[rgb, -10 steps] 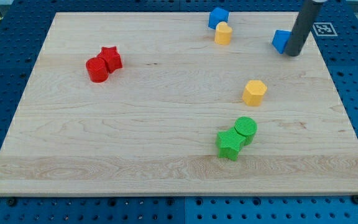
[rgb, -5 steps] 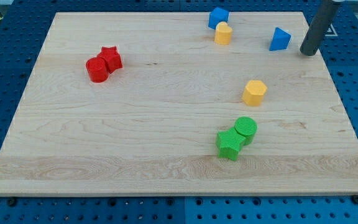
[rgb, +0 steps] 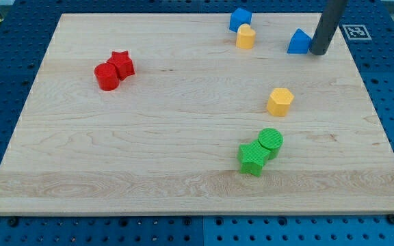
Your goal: Place the blue triangle right to the yellow heart
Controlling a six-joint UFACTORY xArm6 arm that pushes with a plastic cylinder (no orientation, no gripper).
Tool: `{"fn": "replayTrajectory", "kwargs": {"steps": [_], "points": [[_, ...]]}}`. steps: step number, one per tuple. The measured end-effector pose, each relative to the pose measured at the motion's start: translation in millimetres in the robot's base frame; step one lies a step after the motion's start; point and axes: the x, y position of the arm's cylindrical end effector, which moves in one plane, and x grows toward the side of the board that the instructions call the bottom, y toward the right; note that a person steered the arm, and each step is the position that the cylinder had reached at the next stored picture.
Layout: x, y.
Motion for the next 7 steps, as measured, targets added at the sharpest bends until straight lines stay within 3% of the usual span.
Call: {"fn": "replayTrajectory", "kwargs": {"steps": [7], "points": [[-60, -56]]}}
